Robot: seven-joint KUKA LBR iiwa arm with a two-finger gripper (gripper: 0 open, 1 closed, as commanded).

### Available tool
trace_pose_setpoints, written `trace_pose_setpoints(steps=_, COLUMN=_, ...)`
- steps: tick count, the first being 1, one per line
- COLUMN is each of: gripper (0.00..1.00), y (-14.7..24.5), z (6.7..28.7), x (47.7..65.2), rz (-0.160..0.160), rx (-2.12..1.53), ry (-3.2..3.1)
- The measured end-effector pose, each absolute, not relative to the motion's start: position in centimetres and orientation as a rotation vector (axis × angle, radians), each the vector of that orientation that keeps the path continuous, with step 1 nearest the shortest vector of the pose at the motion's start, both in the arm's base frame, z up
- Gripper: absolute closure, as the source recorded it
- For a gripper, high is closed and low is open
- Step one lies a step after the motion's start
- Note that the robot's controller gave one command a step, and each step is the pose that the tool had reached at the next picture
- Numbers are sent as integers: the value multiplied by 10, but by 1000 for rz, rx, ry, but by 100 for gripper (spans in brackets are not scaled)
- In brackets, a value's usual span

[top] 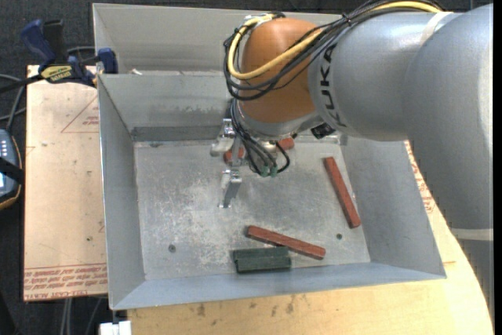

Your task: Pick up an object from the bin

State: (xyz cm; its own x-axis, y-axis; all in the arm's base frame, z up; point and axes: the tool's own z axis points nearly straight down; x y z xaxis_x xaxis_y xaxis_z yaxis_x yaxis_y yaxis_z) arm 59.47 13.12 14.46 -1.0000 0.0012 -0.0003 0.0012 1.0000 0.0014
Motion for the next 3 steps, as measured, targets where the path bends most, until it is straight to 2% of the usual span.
trace_pose_setpoints(steps=1, gripper=0, y=99, z=131, x=569, rz=4, rx=-108, ry=3137)
trace_pose_setpoints(steps=2, gripper=0, y=76, z=109, x=548, rz=0, rx=-483, ry=3104)
trace_pose_setpoints(steps=3, gripper=100, y=11, z=81, x=546, rz=10, rx=-354, ry=3113)
